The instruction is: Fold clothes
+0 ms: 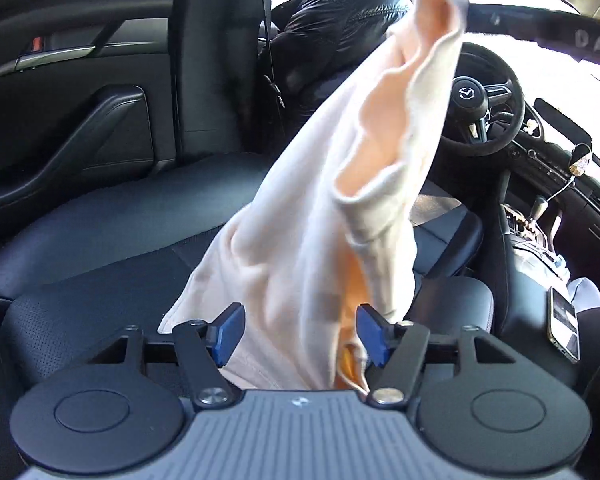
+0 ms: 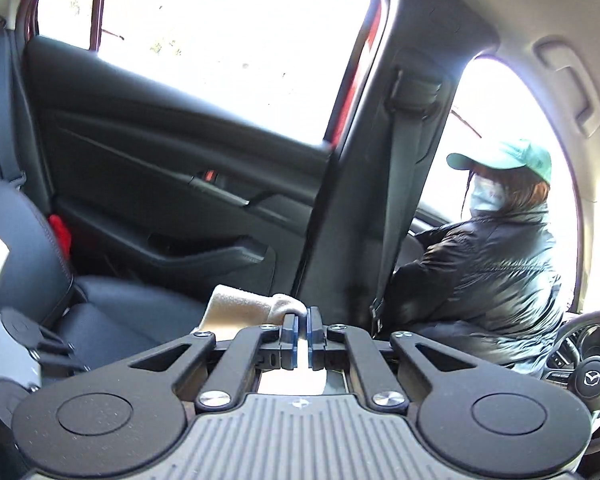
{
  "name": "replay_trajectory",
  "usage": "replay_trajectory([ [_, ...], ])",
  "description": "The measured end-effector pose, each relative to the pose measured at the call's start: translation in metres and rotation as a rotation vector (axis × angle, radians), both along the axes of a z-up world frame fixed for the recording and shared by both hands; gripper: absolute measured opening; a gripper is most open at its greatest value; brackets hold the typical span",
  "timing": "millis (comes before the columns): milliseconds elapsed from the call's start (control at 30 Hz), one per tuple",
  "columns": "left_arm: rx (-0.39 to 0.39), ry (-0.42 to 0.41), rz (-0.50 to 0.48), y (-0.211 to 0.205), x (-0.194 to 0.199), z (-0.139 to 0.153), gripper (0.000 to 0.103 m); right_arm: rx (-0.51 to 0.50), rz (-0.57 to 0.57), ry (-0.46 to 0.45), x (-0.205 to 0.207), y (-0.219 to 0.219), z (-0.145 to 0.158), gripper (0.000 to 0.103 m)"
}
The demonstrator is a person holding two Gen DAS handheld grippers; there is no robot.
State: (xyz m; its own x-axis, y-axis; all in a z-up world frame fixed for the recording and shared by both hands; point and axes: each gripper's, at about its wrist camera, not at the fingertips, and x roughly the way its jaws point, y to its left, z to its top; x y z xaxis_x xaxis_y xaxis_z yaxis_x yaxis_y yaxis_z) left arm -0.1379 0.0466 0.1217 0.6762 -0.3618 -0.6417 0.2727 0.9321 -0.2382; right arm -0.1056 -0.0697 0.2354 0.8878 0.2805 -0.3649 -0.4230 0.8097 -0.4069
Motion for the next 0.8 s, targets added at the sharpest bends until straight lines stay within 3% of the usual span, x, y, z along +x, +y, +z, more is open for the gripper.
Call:
replay_trajectory([
  [100, -0.061, 0.010, -0.008, -0.008, 0.005, 0.005, 0.061, 0.014, -0.022, -0.020, -0.001, -0.004, 0.010, 0.004],
  [167, -0.094, -0.026, -0.046, -0.016, -0.002, 0.010, 0.061, 0.024, -0.037, -0.034, -0.001, -0.006, 0.017, 0.004],
  [267, -0.076, -0.103, -0.063, -0.035, -0.016, 0.019, 0.063, 0.038, -0.060, -0.054, -0.001, -0.010, 0.027, 0.004],
  [333, -0.071, -0.106, -0.050, -0.043, -0.015, 0.022, 0.063, 0.051, -0.069, -0.058, -0.002, -0.011, 0.031, 0.004],
  [500, -0.145, -0.100, -0.066, -0.051, -0.013, 0.034, 0.064, 0.045, -0.083, -0.078, -0.008, -0.007, 0.039, 0.004],
  [567, -0.144, -0.134, -0.090, -0.052, -0.024, 0.038, 0.073, 0.039, -0.102, -0.092, -0.007, -0.007, 0.044, 0.004],
  [667, -0.132, -0.188, -0.121, -0.053, -0.041, 0.043, 0.074, 0.043, -0.128, -0.111, -0.006, -0.009, 0.052, 0.004],
  [800, -0.120, -0.200, -0.125, -0.053, -0.044, 0.046, 0.074, 0.041, -0.132, -0.109, -0.008, -0.005, 0.053, 0.004],
])
